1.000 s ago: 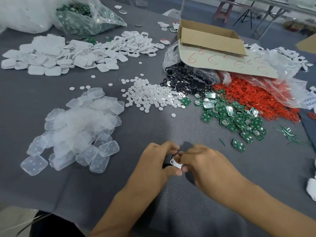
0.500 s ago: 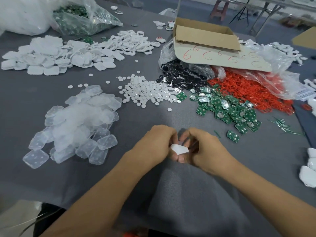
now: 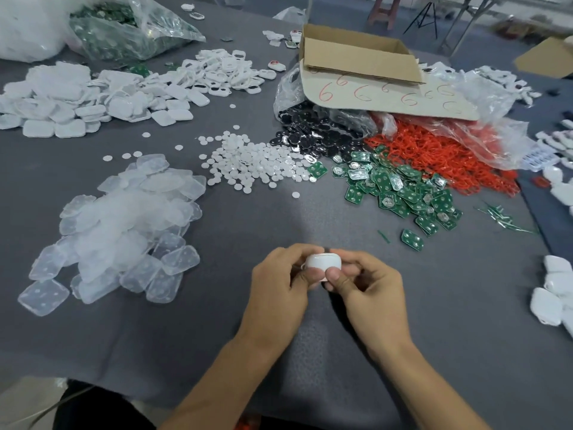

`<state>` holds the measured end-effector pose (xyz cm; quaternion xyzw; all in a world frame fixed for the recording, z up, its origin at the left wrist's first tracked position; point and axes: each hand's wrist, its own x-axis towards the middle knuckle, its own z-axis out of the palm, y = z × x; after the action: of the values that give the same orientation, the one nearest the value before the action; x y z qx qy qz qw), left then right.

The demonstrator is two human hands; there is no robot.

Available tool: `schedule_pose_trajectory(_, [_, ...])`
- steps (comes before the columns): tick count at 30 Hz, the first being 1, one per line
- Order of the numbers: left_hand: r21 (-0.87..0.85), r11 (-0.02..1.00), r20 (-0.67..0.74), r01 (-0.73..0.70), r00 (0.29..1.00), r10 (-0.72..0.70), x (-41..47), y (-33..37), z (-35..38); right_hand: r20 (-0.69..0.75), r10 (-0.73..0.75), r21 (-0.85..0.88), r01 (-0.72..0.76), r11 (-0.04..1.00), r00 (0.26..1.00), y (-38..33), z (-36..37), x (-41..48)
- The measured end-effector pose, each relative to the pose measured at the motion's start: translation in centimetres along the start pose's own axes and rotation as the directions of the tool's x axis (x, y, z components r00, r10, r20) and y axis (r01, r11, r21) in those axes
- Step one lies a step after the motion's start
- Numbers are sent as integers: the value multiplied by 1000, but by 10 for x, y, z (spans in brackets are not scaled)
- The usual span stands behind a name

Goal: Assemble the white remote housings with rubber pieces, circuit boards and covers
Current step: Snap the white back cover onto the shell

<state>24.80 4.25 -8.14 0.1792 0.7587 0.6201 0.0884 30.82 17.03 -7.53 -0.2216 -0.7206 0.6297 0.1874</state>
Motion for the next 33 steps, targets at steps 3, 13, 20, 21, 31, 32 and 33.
schedule_pose_trajectory(3, [47, 999, -44, 0, 999, 2, -1, 0, 5, -20, 16, 26, -16, 1000, 1000, 5, 3, 2])
schedule_pose_trajectory(13, [3, 1000, -117, -2, 993, 2, -4, 1, 2, -74, -71, 37, 74, 997, 995, 5, 6, -5])
schedule_pose_trajectory(20, [-5, 1000, -62, -5, 998, 5, -4, 5, 3, -171, -99, 11, 103, 995, 980, 5, 9, -6])
schedule_pose_trajectory(21, [-2, 1000, -64, -10, 998, 10, -4, 5, 3, -186, -95, 16, 99, 995, 978, 5, 9, -6])
schedule_pose_trajectory(31, [72, 994, 168, -82, 983, 69, -3, 22, 61, -435, -94, -237, -13, 971, 896, 15, -48, -24])
schedule_pose_trajectory(32, [111, 982, 237, -153, 964, 123, -3, 26, 80, -493, -113, -295, -44, 955, 863, 18, -66, -27])
schedule_pose_trajectory(33, [127, 962, 315, -242, 930, 192, -5, 31, 99, -547, -124, -345, -88, 934, 828, 20, -84, -29])
